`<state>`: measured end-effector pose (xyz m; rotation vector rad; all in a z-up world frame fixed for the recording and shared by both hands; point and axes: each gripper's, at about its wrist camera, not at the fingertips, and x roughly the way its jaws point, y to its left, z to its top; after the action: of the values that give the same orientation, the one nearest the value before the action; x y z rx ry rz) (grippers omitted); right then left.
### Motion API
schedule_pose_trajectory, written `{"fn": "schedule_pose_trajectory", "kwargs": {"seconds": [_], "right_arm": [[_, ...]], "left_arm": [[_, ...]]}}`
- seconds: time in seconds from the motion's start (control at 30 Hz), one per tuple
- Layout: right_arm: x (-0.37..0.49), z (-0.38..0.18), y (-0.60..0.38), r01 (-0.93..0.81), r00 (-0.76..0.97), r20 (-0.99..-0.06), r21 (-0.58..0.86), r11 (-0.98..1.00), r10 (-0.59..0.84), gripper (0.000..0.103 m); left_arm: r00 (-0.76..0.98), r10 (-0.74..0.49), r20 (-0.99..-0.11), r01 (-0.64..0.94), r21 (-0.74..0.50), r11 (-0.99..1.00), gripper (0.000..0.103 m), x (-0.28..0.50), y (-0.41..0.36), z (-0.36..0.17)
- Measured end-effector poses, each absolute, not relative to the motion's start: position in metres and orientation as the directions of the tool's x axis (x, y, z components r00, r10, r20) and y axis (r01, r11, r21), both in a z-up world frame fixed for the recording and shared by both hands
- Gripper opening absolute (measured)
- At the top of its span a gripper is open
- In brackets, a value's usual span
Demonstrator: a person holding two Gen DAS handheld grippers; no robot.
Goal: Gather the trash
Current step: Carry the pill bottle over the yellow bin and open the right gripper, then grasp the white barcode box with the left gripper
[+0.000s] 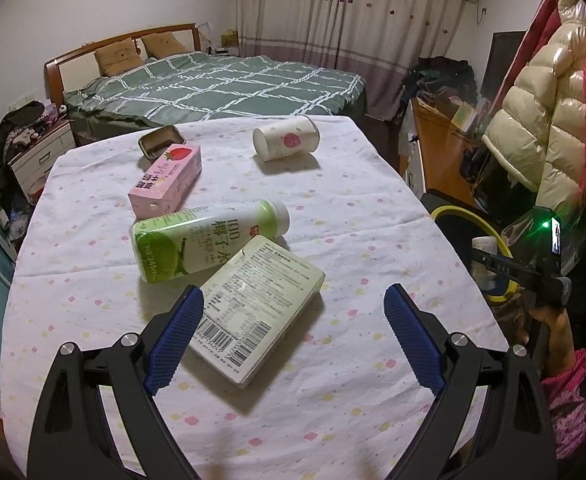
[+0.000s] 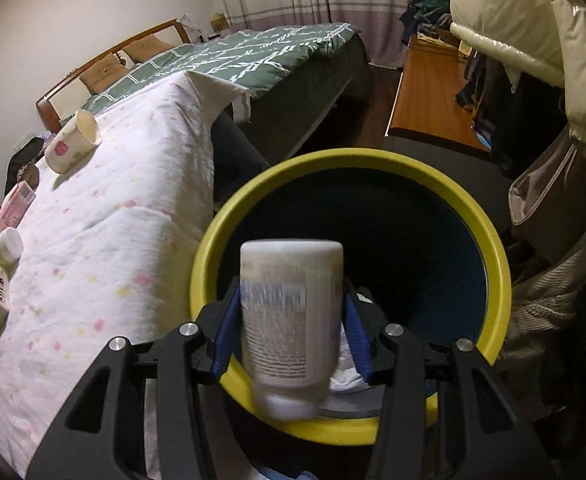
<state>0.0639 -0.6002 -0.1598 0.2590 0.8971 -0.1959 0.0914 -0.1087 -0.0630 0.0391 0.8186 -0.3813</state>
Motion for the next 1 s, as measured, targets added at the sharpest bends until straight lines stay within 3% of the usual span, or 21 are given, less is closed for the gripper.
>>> {"fn": "schedule_pose_trajectory", "kwargs": {"seconds": [0.43,1.0], "right_arm": [[0.057,-0.155,-0.601,0.268,0.628,-0.778,0.178,0.947,-0.032,0.051],[0.055,-0.146,-0.586,0.244,0.632,-0.775,0.194,0.95,-0.004,0.051]], "left_arm": [[0.593,-0.34,-0.73,0.4,-0.1,0.911,0.09,0.103,-0.112,-0.077],[0.546,-0.28,-0.79,0.467,0.01,0.884,0.093,0.143,-0.088,-0.12]]}}
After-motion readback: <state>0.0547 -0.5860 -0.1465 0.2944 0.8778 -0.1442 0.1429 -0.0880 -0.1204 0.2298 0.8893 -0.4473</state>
